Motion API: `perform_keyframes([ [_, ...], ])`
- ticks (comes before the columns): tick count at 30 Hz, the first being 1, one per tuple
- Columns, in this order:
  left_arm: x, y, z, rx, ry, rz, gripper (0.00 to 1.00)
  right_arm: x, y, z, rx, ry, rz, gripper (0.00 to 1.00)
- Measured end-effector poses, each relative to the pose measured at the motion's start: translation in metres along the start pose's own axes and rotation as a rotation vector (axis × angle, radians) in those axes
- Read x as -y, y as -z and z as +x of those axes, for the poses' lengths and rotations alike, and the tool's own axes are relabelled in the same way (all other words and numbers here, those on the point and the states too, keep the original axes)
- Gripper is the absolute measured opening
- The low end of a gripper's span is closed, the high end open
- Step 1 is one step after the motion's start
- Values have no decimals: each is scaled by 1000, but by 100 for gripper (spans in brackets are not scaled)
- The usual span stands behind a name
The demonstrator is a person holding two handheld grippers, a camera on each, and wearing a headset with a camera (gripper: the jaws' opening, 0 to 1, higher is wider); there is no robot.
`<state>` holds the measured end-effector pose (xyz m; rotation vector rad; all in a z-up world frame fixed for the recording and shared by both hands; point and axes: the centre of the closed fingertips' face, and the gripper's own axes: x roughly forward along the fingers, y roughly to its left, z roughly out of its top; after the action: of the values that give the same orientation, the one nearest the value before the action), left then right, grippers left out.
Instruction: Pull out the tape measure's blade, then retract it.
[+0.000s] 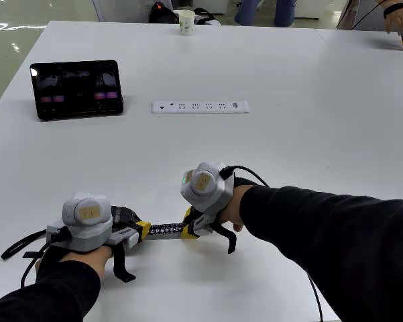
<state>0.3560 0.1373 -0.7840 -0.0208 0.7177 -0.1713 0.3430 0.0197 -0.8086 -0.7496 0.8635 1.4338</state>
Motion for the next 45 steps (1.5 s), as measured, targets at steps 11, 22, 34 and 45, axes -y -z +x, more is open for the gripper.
perform_keyframes([
  [11, 1, 1, 0, 3, 6, -4, 64, -1, -3, 3, 10, -7, -2, 11],
  [22, 0, 0, -1, 3, 14, -13, 64, -1, -9, 5, 28, -16, 1, 11],
  [34, -1, 0, 0, 0, 19, -28, 64, -2, -15, 11, 47, -17, -5, 11],
  [45, -1, -1, 0, -2, 19, -31, 64, -3, -22, 15, 63, -19, 2, 11],
])
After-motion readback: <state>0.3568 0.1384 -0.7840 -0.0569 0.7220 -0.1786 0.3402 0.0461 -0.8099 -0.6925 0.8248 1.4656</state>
